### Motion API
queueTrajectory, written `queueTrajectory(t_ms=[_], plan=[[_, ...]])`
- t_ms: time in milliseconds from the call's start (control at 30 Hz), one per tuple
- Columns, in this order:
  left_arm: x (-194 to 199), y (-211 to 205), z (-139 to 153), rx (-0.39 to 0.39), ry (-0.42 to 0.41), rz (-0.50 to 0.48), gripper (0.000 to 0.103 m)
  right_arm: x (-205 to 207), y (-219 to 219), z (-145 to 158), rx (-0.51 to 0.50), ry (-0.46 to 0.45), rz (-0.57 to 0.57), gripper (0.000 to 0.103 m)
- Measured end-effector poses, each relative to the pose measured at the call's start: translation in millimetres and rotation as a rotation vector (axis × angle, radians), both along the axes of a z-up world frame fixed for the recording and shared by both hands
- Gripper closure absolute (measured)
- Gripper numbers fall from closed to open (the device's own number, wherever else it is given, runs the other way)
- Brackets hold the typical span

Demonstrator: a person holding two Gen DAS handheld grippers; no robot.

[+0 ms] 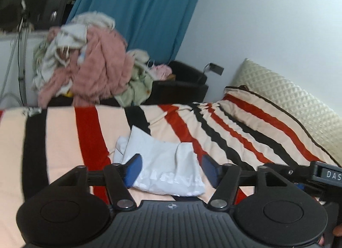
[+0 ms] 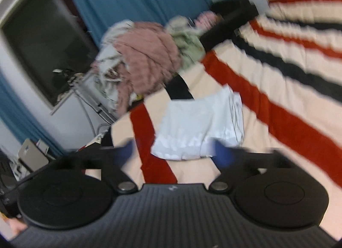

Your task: Fold clothes

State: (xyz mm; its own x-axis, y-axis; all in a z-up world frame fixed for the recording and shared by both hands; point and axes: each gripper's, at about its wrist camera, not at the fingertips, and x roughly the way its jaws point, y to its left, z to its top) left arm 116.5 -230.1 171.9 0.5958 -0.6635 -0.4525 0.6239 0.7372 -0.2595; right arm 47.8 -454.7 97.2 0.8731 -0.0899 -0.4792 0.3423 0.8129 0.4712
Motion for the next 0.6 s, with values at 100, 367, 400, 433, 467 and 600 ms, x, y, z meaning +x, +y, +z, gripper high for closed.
queueTrajectory(t_ms=[100, 367, 400, 433, 467, 600], plan=[[-42, 20, 19, -0.005, -0.060, 0.011, 0.018, -30, 22, 20, -0.109, -0.033, 0.026, 0.011], [-129, 72, 39, -0.021, -0.165, 0.037, 0.000, -90, 67, 28, -0.269, -0.127, 0.015, 0.011], [-137, 77, 38, -0.024, -0.171, 0.040, 0.000, -94, 72, 24, -0.283, -0.135, 0.015, 0.011], [-145, 82, 37, -0.025, -0.179, 0.045, 0.000, -98, 77, 20, -0.297, -0.140, 0.014, 0.011], [-154, 87, 34, -0.015, -0.199, 0.059, 0.000, -102, 82, 14, -0.308, -0.146, 0.011, 0.011], [-178, 97, 16, 0.017, -0.252, 0.083, 0.000, -105, 93, -12, -0.322, -0.176, -0.004, 0.011]])
